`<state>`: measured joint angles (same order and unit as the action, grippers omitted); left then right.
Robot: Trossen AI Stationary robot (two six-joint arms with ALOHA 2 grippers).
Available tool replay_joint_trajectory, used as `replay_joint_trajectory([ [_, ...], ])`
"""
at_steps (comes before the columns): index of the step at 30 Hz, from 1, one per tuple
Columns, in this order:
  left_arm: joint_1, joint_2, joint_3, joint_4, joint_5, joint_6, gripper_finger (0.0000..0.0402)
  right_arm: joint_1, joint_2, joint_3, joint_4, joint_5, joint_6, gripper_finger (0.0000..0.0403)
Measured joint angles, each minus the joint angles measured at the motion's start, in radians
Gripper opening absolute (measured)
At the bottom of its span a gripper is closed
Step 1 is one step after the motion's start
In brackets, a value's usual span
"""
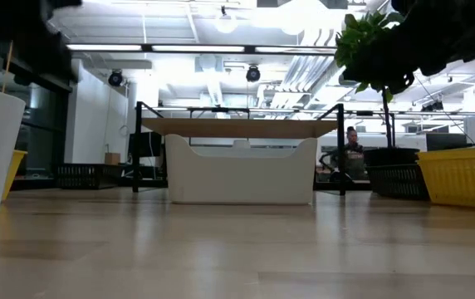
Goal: Stack baskets on shelf by color
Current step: Stack the yellow bin on top of the stacked yellow bins
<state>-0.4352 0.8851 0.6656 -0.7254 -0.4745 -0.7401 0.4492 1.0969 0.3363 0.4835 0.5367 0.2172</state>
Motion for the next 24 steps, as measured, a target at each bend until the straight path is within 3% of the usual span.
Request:
replay_joint_trajectory([
  [4,0.017,0.041,0.022,-0.205,0.163,-0.167,0.0137,0.0,0.022,0.0,0.002,0.003,0.019,0.0192],
  [8,0.029,0.103,0.022,-0.314,0.264,-0.226,0.0134,0.0,0.029,0.0,0.0,0.005,0.032,0.0192],
  [24,0.101,0.38,0.022,-0.354,0.351,-0.114,0.0133,0.0,0.029,0.0,-0.002,0.009,0.036,0.0192],
])
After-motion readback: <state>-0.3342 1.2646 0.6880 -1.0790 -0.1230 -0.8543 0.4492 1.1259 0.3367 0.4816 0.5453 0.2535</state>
